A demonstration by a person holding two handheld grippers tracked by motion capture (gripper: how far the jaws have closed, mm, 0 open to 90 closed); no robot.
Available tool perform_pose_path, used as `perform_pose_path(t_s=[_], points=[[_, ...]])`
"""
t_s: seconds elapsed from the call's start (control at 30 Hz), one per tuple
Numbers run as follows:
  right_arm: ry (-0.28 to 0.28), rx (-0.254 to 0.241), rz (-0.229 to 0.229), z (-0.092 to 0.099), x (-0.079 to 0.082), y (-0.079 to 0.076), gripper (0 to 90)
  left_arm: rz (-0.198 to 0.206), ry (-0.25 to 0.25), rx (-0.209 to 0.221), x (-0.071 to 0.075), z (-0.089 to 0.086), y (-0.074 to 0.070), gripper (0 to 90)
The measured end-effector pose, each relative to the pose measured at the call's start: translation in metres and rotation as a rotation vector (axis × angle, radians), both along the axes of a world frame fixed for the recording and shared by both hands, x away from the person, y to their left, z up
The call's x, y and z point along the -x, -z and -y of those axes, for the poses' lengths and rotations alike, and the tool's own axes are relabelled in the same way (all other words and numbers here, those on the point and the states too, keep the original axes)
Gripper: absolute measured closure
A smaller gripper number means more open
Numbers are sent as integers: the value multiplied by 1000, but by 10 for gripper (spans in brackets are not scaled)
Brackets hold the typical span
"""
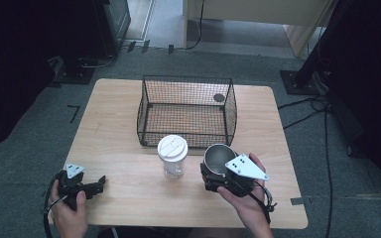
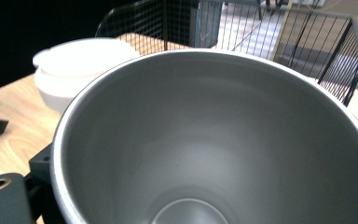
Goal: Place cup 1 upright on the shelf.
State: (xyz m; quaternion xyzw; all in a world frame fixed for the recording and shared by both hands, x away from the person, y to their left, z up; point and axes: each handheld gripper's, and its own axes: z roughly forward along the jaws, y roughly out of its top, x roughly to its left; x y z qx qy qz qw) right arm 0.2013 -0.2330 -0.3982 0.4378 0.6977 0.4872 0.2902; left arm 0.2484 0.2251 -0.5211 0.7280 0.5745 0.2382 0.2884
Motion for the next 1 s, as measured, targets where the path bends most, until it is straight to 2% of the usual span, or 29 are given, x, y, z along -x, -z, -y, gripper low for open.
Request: perform_pose_path(t_s=[0.23, 0.47, 0.6, 0.73, 0.77, 0.8, 0.83, 0.9, 0.93, 1.0], points=[[18, -1, 33, 0, -12, -18, 70, 0, 0, 0, 0, 0, 0, 0], [27, 7, 59, -1, -20, -29, 69, 1, -1, 1, 0, 0, 0, 0], [58, 16, 91, -3, -30, -35, 69, 0, 0, 0, 0, 0, 0, 0], [74, 16, 126, -3, -36, -37, 69, -1, 0, 0, 0, 0, 0, 0], [72, 3, 168, -4, -40, -38, 69, -1, 0, 0, 0, 0, 0, 0], [72, 3, 168, -4, -40, -38, 69, -1, 0, 0, 0, 0, 0, 0], [80, -11, 204, -5, -44, -39, 69, -1, 0, 0, 0, 0, 0, 0], [84, -16, 215, -5, -45, -39, 68, -1, 0, 0, 0, 0, 0, 0], [88, -48, 233, -6, -50, -39, 68, -1, 0, 0, 0, 0, 0, 0], [86, -63, 249, -6, -54, -39, 68, -1, 0, 0, 0, 0, 0, 0]])
